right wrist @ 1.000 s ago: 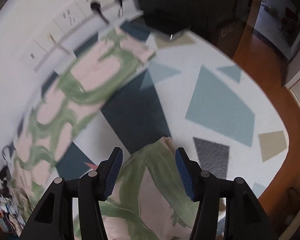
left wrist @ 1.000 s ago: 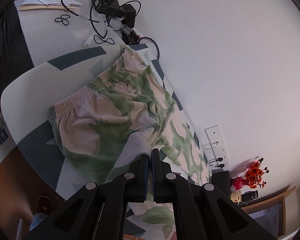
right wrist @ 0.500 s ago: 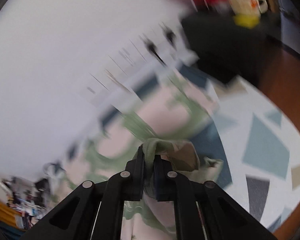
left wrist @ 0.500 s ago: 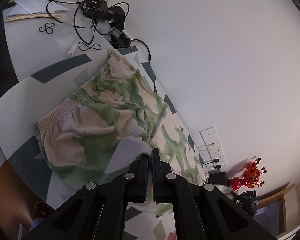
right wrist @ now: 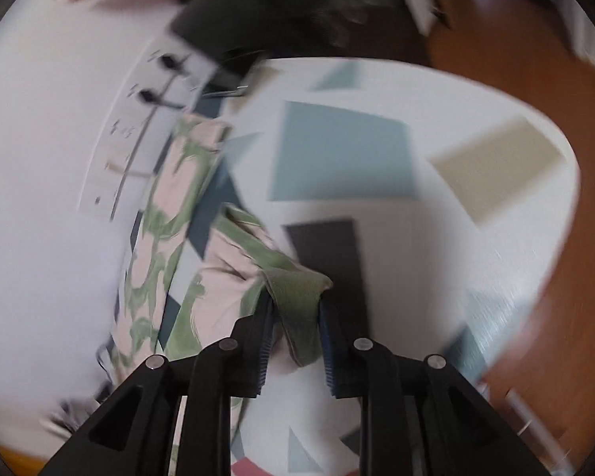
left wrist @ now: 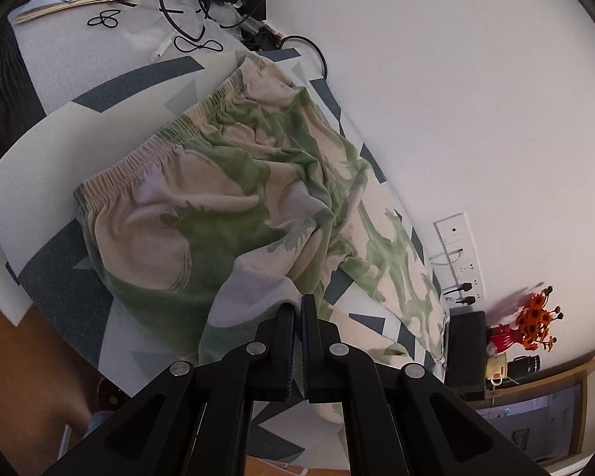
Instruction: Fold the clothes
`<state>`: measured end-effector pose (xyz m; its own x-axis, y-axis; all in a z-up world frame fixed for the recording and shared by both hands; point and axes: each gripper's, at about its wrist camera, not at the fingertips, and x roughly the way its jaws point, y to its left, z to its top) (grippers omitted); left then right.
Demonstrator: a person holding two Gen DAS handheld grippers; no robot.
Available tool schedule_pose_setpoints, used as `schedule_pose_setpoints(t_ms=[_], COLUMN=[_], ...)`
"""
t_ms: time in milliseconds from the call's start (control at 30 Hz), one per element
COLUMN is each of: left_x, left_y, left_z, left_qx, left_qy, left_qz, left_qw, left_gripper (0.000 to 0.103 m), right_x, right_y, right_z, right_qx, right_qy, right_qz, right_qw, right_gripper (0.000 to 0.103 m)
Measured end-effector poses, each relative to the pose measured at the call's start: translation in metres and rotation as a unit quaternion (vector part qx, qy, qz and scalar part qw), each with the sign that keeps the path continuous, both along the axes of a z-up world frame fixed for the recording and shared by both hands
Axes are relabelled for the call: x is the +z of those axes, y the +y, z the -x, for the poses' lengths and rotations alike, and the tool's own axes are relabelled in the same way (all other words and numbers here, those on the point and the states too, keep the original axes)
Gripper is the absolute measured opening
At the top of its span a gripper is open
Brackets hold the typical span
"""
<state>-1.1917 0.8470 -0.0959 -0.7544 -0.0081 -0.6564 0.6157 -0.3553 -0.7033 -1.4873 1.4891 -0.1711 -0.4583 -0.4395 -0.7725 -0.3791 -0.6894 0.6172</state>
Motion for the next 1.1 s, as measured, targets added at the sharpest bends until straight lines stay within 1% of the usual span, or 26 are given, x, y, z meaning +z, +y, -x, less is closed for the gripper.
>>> schedule_pose_setpoints(t_ms=[33,67,100,133,200,267,333,400,533,633,700,733,767,833,900,933,1000,1033,1067,1100], left_x=[0.000,0.000,0.000,0.000,-0.002,-0.005,-0.008,-0.010,-0.011,-0.006,-0.001,0.002,0.005,0.012,0.019,0.022,0.025,0.024,0.022,0.019], left_y=[0.000,-0.001,-0.001,-0.002,-0.003,-0.005,-0.006,-0.008,-0.010,-0.011,-0.012,-0.012,-0.012,-0.012,-0.009,-0.007,-0.002,0.000,0.002,0.003], left_z=[0.001,0.001,0.001,0.001,-0.002,-0.006,-0.010,-0.013,-0.016,-0.016,-0.015,-0.014,-0.013,-0.009,-0.006,-0.004,-0.003,-0.004,-0.005,-0.006], left_qx=[0.001,0.004,0.007,0.010,0.017,0.025,0.032,0.040,0.046,0.046,0.046,0.045,0.045,0.040,0.033,0.028,0.019,0.018,0.018,0.018], left_qy=[0.000,0.000,0.001,0.002,0.002,0.002,0.002,0.003,0.004,0.008,0.013,0.015,0.017,0.023,0.029,0.031,0.030,0.027,0.023,0.019], left_qz=[0.001,0.000,0.000,-0.001,-0.004,-0.008,-0.012,-0.016,-0.019,-0.012,-0.006,-0.003,0.001,0.008,0.014,0.017,0.022,0.022,0.020,0.017], left_qw=[1.0000,1.0000,1.0000,0.9999,0.9998,0.9997,0.9994,0.9991,0.9988,0.9988,0.9988,0.9989,0.9988,0.9989,0.9989,0.9990,0.9991,0.9992,0.9994,0.9995], left_gripper=[0.002,0.002,0.002,0.002,0.002,0.002,0.002,0.002,0.002,0.002,0.002,0.002,0.002,0.002,0.002,0.002,0.002,0.002,0.002,0.002], right_x=[0.003,0.010,0.017,0.024,0.036,0.042,0.041,0.032,0.003,-0.011,-0.007,-0.001,0.009,0.029,0.059,0.075,0.098,0.102,0.098,0.088], right_y=[0.000,-0.002,-0.005,-0.006,0.000,0.003,-0.001,-0.013,-0.030,-0.031,-0.032,-0.035,-0.037,-0.042,-0.043,-0.044,-0.040,-0.035,-0.029,-0.020], right_z=[-0.004,-0.005,-0.005,-0.004,-0.003,-0.001,0.000,0.000,-0.003,0.001,0.013,0.022,0.031,0.050,0.061,0.065,0.064,0.060,0.053,0.045], right_qx=[-0.005,-0.004,-0.001,-0.007,-0.043,-0.059,-0.038,-0.030,-0.050,-0.079,-0.080,-0.073,-0.063,-0.042,-0.021,-0.011,0.010,0.020,0.024,0.017], right_qy=[-0.003,-0.002,0.001,-0.001,-0.001,-0.004,-0.020,-0.046,-0.114,-0.134,-0.115,-0.098,-0.076,-0.030,0.041,0.077,0.136,0.152,0.148,0.130], right_qz=[-0.001,-0.012,-0.025,-0.045,-0.070,-0.073,-0.037,-0.003,0.036,0.044,0.036,0.023,0.021,0.026,0.032,0.036,0.031,0.030,0.023,0.017], right_qw=[1.000,1.000,1.000,0.999,0.997,0.996,0.998,0.998,0.992,0.987,0.990,0.992,0.995,0.998,0.998,0.996,0.990,0.988,0.988,0.991], right_gripper=[0.028,0.032,0.035,0.041,0.042,0.045,0.047,0.047,0.047,0.047,0.045,0.021,0.007,0.006,0.005,0.005,0.005,0.005,0.007,0.008])
